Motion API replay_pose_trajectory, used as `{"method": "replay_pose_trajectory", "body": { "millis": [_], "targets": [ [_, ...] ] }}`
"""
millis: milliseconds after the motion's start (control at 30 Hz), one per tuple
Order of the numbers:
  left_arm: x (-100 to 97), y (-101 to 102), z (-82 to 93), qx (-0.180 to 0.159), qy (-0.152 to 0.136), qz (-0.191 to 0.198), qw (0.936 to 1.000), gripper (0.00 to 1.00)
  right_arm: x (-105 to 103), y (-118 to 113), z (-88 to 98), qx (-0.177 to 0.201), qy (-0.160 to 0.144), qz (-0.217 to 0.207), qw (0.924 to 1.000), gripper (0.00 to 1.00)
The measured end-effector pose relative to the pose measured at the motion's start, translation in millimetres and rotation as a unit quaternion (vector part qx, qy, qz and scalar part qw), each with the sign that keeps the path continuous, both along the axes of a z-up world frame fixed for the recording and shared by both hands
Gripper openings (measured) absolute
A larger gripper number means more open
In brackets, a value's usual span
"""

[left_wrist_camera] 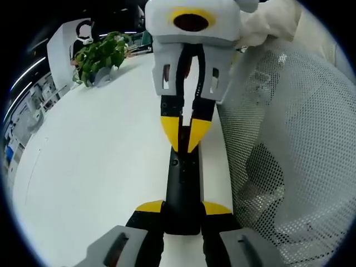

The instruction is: Press the specified remote control buttons in sequence, fully releasing each button before pressing the next.

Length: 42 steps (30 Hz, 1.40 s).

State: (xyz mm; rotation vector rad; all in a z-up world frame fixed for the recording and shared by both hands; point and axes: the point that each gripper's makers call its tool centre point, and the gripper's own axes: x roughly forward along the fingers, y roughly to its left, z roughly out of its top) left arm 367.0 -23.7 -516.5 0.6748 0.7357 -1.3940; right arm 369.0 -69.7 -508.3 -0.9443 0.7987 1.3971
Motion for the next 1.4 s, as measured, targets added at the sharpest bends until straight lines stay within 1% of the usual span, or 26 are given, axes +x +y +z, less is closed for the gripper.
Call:
{"method": "replay_pose_trajectory", "body": {
  "millis": [67, 167, 200, 233, 300, 333, 400, 533, 567, 633, 700, 733, 800, 833, 933, 967, 1000, 1033, 1067, 1100, 1133, 1167, 1200, 1233, 1367, 1400],
  "targets": [
    [0.1, 0, 0.0, 0.000, 0.000, 0.000, 1.0000, 0.25, 0, 1, -0.2, -0.009, -0.007, 0.018, 0.9998, 0.02],
    [0.3, 0, -0.2, 0.000, 0.000, 0.000, 1.0000, 0.25, 1, 2, -0.3, -0.015, -0.005, 0.018, 0.9997, 0.02],
    [0.3, 0, -0.2, 0.000, 0.000, 0.000, 1.0000, 0.25, 1, 1, -0.3, -0.017, 0.003, 0.008, 0.9998, 0.02],
    [0.3, 0, -0.2, 0.000, 0.000, 0.000, 1.0000, 0.25, 0, 1, -0.7, -0.017, 0.018, -0.013, 0.9996, 0.01],
    [0.3, 0, -0.1, 0.000, 0.000, 0.000, 1.0000, 0.25, 3, 0, -1.2, -0.010, 0.040, -0.043, 0.9982, 0.01],
    [0.3, 0, -0.1, 0.000, 0.000, 0.000, 1.0000, 0.25, 4, 0, -1.3, -0.009, 0.044, -0.052, 0.9977, 0.00],
    [0.4, 0, 0.1, 0.000, 0.000, 0.000, 1.0000, 0.25, 6, 0, -2.1, -0.010, 0.037, -0.052, 0.9979, 0.00],
    [0.3, 0, 0.1, -0.001, 0.000, 0.000, 1.0000, 0.25, 2, 1, -1.9, -0.018, 0.012, -0.042, 0.9989, 0.00],
    [0.2, 0, 0.1, -0.001, 0.000, 0.000, 1.0000, 0.25, 2, 1, -1.8, -0.017, 0.010, -0.045, 0.9988, 0.00],
    [0.2, 0, 0.0, -0.001, 0.000, 0.000, 1.0000, 0.25, 3, 0, -1.2, -0.009, 0.009, -0.063, 0.9979, 0.00],
    [0.1, 0, 0.1, -0.001, 0.000, 0.000, 1.0000, 0.25, 4, 0, -0.4, 0.012, 0.008, -0.083, 0.9964, 0.00],
    [0.0, 0, 0.1, -0.002, 0.000, 0.001, 1.0000, 0.25, 4, 0, 0.1, 0.028, 0.011, -0.097, 0.9948, 0.00],
    [0.0, 0, 0.1, -0.002, 0.001, 0.001, 1.0000, 0.25, 4, -1, 0.6, 0.044, 0.020, -0.123, 0.9913, 0.00],
    [-0.1, 0, 0.2, -0.002, 0.001, 0.002, 1.0000, 0.25, 4, -1, 0.8, 0.049, 0.019, -0.125, 0.9908, 0.00],
    [-0.5, 0, 0.3, -0.002, 0.001, 0.002, 1.0000, 0.25, 2, -1, 1.6, 0.053, 0.004, -0.117, 0.9917, 0.00],
    [-0.7, 0, 0.4, -0.002, 0.001, 0.002, 1.0000, 0.25, 2, 1, 1.9, 0.051, -0.009, -0.104, 0.9933, 0.00],
    [-0.8, 0, 0.4, -0.002, 0.001, 0.002, 1.0000, 0.25, 0, 2, 2.1, 0.050, -0.015, -0.095, 0.9941, 0.00],
    [-0.8, 0, 0.4, -0.002, 0.001, 0.002, 1.0000, 0.25, -3, 5, 2.5, 0.053, -0.014, -0.085, 0.9948, 0.00],
    [-0.9, 0, 0.4, -0.003, 0.001, 0.002, 1.0000, 0.25, -8, 9, 2.5, 0.058, -0.004, -0.076, 0.9954, 0.00],
    [-1.0, 0, 0.4, -0.003, 0.001, 0.002, 1.0000, 0.25, -12, 14, 2.1, 0.062, -0.001, -0.071, 0.9956, 0.00],
    [-1.0, 0, 0.4, -0.003, 0.001, 0.002, 1.0000, 0.25, -14, 15, 1.1, 0.058, -0.010, -0.057, 0.9966, 0.00],
    [-1.0, 0, 0.3, -0.003, 0.001, 0.003, 1.0000, 0.25, -11, 13, 1.2, 0.041, -0.041, -0.031, 0.9978, 0.00],
    [-1.0, 0, 0.3, -0.003, 0.001, 0.003, 1.0000, 0.25, -11, 13, 1.1, 0.036, -0.050, -0.019, 0.9979, 0.00],
    [-1.0, 0, 0.2, -0.003, 0.001, 0.003, 1.0000, 0.25, -12, 14, 0.7, 0.031, -0.059, -0.014, 0.9977, 0.00],
    [-0.9, 0, 0.0, -0.003, 0.001, 0.003, 1.0000, 0.25, -13, 14, 0.0, 0.030, -0.070, 0.003, 0.9971, 0.00],
    [-0.9, 0, -0.1, -0.003, 0.001, 0.003, 1.0000, 0.25, -12, 14, 0.1, 0.025, -0.082, 0.020, 0.9961, 0.00]
  ]
}}
